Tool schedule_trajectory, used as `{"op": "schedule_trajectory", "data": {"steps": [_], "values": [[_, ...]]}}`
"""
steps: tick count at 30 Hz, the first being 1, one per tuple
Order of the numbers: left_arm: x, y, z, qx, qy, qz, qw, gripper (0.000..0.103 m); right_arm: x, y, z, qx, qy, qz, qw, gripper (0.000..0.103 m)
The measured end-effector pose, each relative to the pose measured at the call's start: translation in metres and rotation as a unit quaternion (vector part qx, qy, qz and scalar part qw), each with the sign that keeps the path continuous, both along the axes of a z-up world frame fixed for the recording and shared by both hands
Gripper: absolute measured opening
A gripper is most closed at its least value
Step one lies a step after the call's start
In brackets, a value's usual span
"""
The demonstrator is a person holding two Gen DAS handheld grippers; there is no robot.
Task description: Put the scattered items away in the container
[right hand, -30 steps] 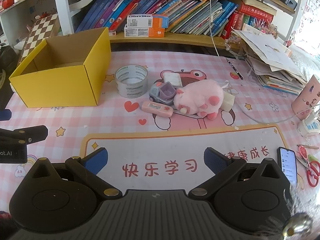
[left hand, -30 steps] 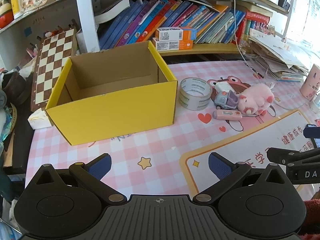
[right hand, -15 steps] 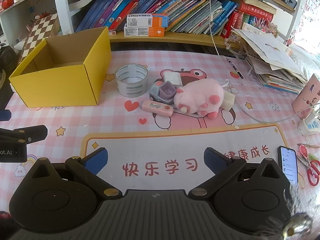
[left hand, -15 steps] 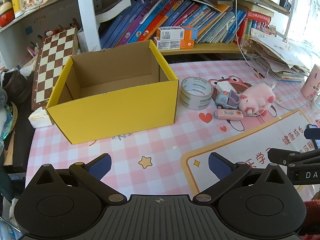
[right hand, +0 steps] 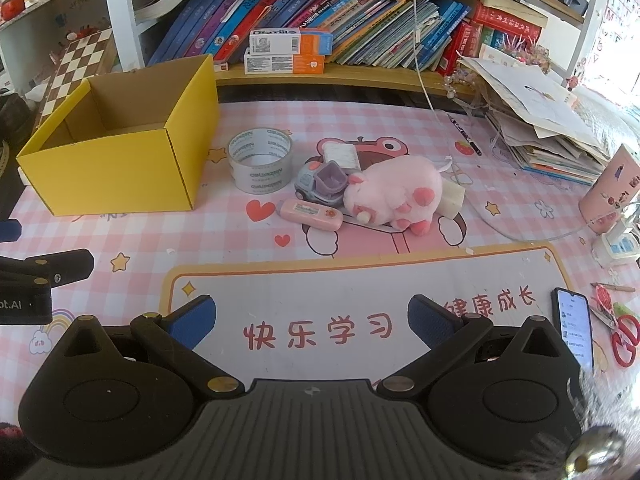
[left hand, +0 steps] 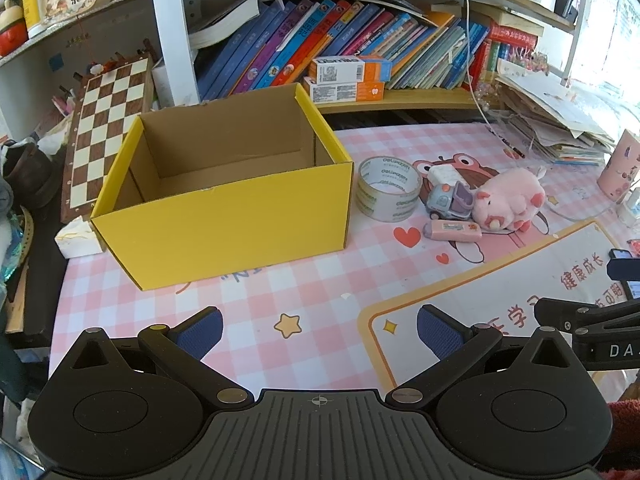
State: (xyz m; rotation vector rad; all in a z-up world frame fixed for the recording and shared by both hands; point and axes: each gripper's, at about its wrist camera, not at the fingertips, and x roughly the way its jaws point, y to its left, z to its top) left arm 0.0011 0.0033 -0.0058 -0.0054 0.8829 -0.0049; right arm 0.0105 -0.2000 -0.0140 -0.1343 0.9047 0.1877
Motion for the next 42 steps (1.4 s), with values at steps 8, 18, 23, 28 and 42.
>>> {"op": "schedule_trajectory", "data": {"steps": [8, 18, 23, 28, 42], "values": [[0.001, 0.003, -0.002, -0.004, 0.007, 0.010, 0.9999, 0.103, 0.004, 0.003, -0.001, -0.002, 0.006, 0.007, 1.000, 0.103], [-0.001, 0.001, -0.004, -0.011, 0.015, 0.028, 0.9994, 0.103, 0.010, 0.001, -0.004, -0.005, 0.014, 0.023, 1.000, 0.103], [-0.001, -0.008, -0.004, -0.011, 0.019, 0.034, 0.9992, 0.103, 0.015, -0.007, -0.005, 0.000, 0.020, 0.033, 0.999, 0.103], [0.000, -0.017, -0.003, -0.026, 0.024, 0.041, 0.9986, 0.103, 0.019, -0.017, -0.003, 0.005, 0.023, 0.049, 0.999, 0.103], [0.007, -0.024, 0.013, -0.054, -0.005, 0.072, 0.9959, 0.102, 0.039, -0.039, 0.006, 0.049, 0.005, 0.074, 0.996, 0.103]]}}
